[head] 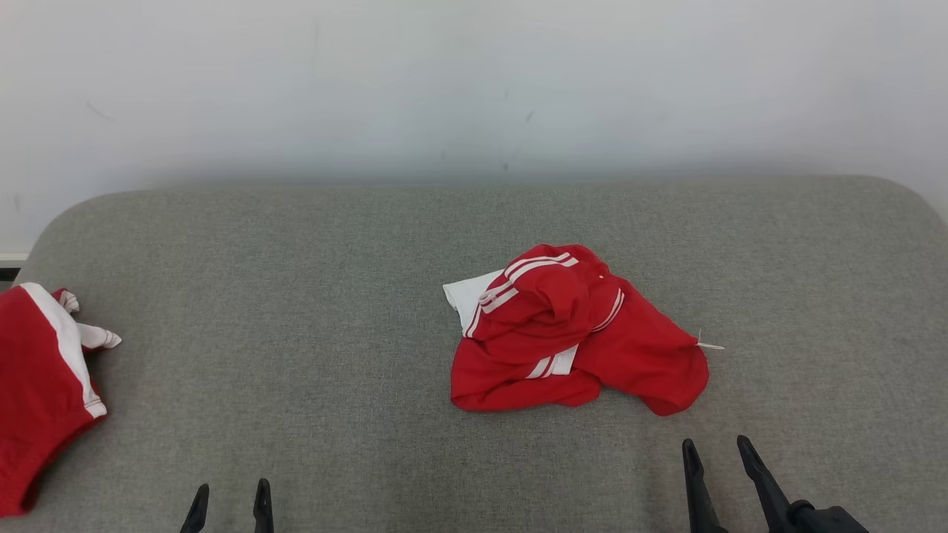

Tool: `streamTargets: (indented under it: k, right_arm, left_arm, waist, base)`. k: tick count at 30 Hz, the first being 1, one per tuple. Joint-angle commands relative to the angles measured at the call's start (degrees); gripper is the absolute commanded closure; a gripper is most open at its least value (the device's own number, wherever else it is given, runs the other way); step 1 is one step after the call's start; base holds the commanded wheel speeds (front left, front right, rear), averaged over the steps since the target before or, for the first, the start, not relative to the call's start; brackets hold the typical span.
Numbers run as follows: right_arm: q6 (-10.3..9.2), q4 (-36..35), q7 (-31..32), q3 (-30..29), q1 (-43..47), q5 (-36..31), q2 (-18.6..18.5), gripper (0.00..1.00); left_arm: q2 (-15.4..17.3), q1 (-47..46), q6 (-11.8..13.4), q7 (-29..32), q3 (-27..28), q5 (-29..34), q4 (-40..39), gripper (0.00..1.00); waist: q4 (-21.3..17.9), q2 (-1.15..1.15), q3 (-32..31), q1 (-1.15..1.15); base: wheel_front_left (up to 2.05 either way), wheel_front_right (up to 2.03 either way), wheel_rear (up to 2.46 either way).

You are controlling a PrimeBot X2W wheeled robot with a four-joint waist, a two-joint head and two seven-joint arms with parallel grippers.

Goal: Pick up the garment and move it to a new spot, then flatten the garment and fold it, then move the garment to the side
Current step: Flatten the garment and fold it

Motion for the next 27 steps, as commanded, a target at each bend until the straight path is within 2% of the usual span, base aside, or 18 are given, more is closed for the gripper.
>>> streamTargets:
  k: [1,16,21,27]
  right_arm:
    - [-0.13,-0.17,-0.03,0.05,0.36,-0.12,0.12,0.0]
    - [-0.13,-0.25,-0.02,-0.23,-0.61,-0.32,0.13,0.0]
    - [-0.13,-0.31,-0.02,0.24,-1.4,-0.51,0.13,0.0]
    - [-0.13,-0.49,-0.02,0.57,-3.67,0.34,0.14,0.0]
  left_arm:
    - [-0.13,0.13,-0.06,-0.19,0.23,-0.02,-0.02,0.0]
    - [-0.12,-1.38,-0.05,-0.19,0.59,-0.61,0.37,0.0]
    - [0.7,-4.59,0.0,-0.19,-0.66,-1.5,1.0,0.0]
    - [2.27,-13.14,0.0,-0.19,-3.88,-2.95,1.9,0.0]
  waist:
    - [0.0,0.0,0.01,0.0]
    - [-0.06,0.0,1.12,0.0]
    - [-0.9,0.0,2.33,0.0]
    - [-3.84,0.0,5.3,0.0]
  base:
    - [0.0,0.0,0.0]
    - [0.0,0.0,0.0]
    - [0.0,0.0,0.0]
    - [0.0,0.0,0.0]
